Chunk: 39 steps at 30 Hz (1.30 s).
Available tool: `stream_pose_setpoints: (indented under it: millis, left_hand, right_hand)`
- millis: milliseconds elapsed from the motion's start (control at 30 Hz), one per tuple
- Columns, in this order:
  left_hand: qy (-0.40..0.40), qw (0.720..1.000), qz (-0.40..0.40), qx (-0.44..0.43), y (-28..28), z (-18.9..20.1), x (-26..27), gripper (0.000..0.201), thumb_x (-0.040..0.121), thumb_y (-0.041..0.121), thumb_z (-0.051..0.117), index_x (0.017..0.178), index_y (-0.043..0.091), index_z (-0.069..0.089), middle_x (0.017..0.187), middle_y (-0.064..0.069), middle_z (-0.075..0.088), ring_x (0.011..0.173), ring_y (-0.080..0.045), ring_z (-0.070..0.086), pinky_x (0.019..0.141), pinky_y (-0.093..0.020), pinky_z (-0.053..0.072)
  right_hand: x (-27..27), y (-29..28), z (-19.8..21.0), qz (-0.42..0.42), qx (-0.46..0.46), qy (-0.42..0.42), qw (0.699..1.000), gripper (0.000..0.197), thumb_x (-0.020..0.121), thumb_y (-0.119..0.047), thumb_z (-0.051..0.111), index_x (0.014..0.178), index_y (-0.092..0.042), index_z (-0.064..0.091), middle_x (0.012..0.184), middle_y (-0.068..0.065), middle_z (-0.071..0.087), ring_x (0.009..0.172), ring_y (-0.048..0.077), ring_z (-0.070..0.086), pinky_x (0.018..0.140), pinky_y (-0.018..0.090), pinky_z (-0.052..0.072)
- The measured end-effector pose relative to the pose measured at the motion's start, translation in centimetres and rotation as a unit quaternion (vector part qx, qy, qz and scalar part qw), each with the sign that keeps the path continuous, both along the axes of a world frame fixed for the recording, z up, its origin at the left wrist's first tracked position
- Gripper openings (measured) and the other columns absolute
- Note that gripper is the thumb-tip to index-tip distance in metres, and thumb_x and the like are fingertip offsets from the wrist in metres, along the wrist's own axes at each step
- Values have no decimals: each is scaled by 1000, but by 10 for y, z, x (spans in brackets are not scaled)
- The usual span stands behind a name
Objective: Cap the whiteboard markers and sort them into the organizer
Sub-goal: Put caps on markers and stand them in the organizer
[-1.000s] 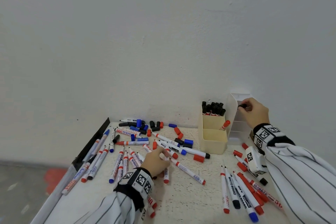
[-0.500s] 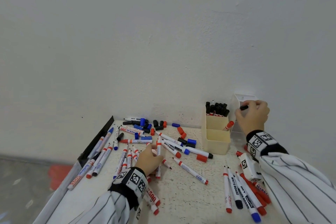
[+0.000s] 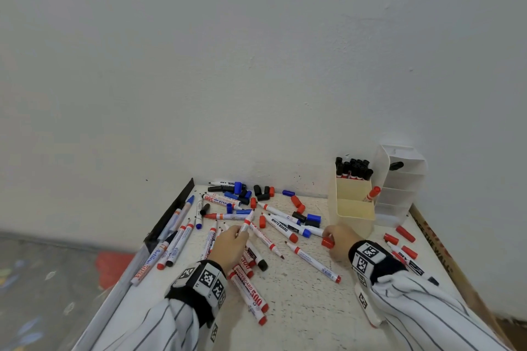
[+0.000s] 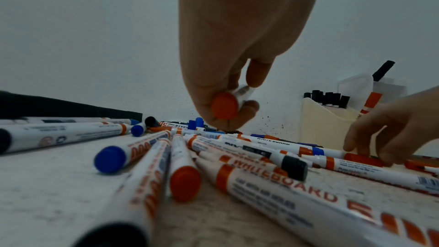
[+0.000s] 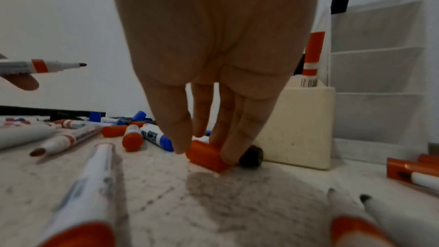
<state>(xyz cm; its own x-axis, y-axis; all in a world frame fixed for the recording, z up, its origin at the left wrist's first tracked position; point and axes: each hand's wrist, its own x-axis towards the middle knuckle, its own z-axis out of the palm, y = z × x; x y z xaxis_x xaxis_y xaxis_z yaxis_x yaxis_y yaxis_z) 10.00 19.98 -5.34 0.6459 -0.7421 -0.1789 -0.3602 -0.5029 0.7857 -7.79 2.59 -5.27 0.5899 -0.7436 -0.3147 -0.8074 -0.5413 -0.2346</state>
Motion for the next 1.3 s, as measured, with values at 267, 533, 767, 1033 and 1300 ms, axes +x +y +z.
stream_pose_setpoints:
  millis: [267,533,767,1033,1300]
  left_hand:
    - [-21,999,-33,13,16,-3,3,39,95,22,48,134,17,45,105,4,56,73,-1,54,59,-11,43]
    - [0,999,-45,-10,14,-4,-6,29,94,25,51,123,21,49,102,5,56,91,-10,58,78,-22,48]
    - [-10,996,-87,-12,13,-6,-15,31,97,22,46,127,21,52,107,5,54,93,-7,53,62,-9,37]
    - [-13,991,-128,-31,16,1,-20,30,97,20,44,125,23,54,99,4,60,84,-9,55,69,-13,44]
    - [-57,984,-154,-63,23,17,-29,24,90,24,58,114,25,55,97,13,56,78,3,55,61,-5,45]
  right_hand:
    - [4,9,-4,-10,-5,-23,1000,18,85,-8,59,95,-18,49,96,-1,50,84,13,47,70,16,37]
    - [1,14,8,30,-32,-150,988,19,91,-15,52,109,-20,56,101,0,43,89,14,46,82,18,37]
    - [16,35,26,110,-15,-331,937,25,87,-7,57,111,-14,60,101,-6,54,95,9,52,84,15,41]
    - [24,47,21,155,22,-343,926,23,83,-1,61,100,-16,64,89,-22,51,86,-4,50,82,9,41]
    - [32,58,25,78,74,-288,951,29,97,-34,39,79,-17,53,75,3,51,65,10,45,61,19,36]
